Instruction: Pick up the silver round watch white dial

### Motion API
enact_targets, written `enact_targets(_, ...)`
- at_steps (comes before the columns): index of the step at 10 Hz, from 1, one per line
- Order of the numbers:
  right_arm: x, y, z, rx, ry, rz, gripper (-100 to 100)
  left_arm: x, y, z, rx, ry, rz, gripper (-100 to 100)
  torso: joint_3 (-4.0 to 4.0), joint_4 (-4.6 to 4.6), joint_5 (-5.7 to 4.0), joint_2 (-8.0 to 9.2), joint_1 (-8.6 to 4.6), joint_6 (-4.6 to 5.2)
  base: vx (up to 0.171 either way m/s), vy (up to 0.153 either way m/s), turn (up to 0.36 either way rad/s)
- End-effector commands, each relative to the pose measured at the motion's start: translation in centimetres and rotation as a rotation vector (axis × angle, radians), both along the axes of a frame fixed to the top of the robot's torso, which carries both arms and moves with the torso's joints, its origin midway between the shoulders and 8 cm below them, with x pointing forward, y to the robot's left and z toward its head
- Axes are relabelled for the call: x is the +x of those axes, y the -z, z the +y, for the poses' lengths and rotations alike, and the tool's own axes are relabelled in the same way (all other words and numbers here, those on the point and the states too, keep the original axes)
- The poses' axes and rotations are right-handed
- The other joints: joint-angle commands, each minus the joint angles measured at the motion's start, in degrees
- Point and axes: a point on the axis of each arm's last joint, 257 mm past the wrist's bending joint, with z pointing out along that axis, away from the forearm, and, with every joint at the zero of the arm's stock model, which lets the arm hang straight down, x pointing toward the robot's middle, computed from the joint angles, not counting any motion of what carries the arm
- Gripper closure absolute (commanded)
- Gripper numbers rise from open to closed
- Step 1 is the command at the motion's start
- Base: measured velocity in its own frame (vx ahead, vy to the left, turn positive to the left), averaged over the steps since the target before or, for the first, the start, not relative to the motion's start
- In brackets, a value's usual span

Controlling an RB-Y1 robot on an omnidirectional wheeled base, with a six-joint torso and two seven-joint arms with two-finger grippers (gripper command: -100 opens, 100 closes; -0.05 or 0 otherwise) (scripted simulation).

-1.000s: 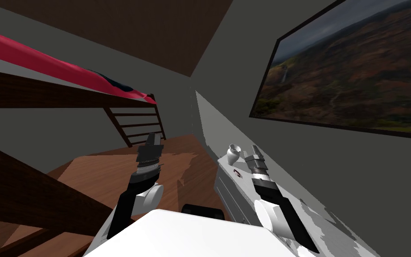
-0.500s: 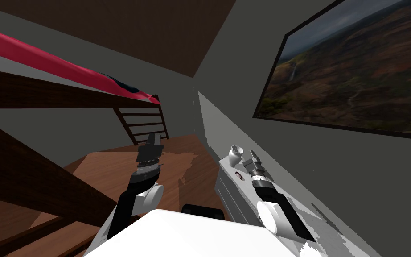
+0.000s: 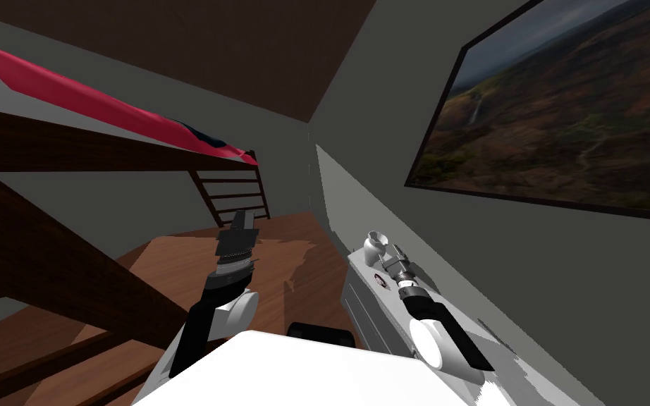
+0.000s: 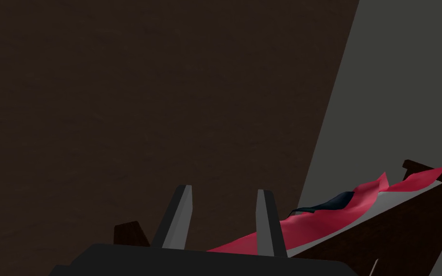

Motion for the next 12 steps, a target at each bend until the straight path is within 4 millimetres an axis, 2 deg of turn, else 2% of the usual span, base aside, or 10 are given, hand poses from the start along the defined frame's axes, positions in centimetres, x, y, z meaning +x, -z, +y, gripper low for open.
enact_targets(1,0.1,2.0,-0.4,0.066,-0.007,0.057,-100,0.0,0.0,0.0,0.000,0.000,0.000,0,0.00,0.00,0.00,0.00,0.00,0.00,0.006,-0.009,0.069)
enact_targets(2,0.1,2.0,-0.4,0.066,-0.007,0.057,-100,0.0,0.0,0.0,0.000,0.000,0.000,0,0.00,0.00,0.00,0.00,-0.01,0.00,0.006,-0.009,0.032)
enact_targets(6,-0.6,8.9,-2.3,0.278,-0.004,0.247,-100,0.0,0.0,0.0,0.000,0.000,0.000,0,-0.02,-0.01,-0.01,-0.03,-0.05,0.00,0.012,-0.018,0.095)
enact_targets(7,-0.7,9.3,-2.1,0.295,-0.007,0.261,-100,0.0,0.0,0.0,0.000,0.000,0.000,0,-0.02,-0.01,-0.01,-0.03,-0.05,-0.01,0.008,-0.015,0.040)
enact_targets(9,-1.5,12.6,-3.2,0.398,0.009,0.358,-100,0.0,0.0,0.0,0.000,0.000,0.000,0,-0.01,0.00,-0.01,-0.01,-0.02,0.00,0.008,-0.015,0.099)
enact_targets(10,-1.5,12.9,-3.1,0.410,0.008,0.364,-100,0.0,0.0,0.0,0.000,0.000,0.000,0,-0.01,-0.01,-0.01,-0.02,-0.05,0.00,0.008,-0.020,0.024)
enact_targets(11,-2.1,14.5,-3.7,0.467,0.019,0.412,-100,0.0,0.0,0.0,0.000,0.000,0.000,0,-0.01,0.00,-0.01,-0.01,-0.04,0.01,0.010,-0.019,0.050)
enact_targets(12,-2.1,14.5,-3.6,0.467,0.019,0.415,-100,0.0,0.0,0.0,0.000,0.000,0.000,0,-0.01,0.00,-0.01,-0.02,-0.03,0.00,0.008,-0.015,0.033)
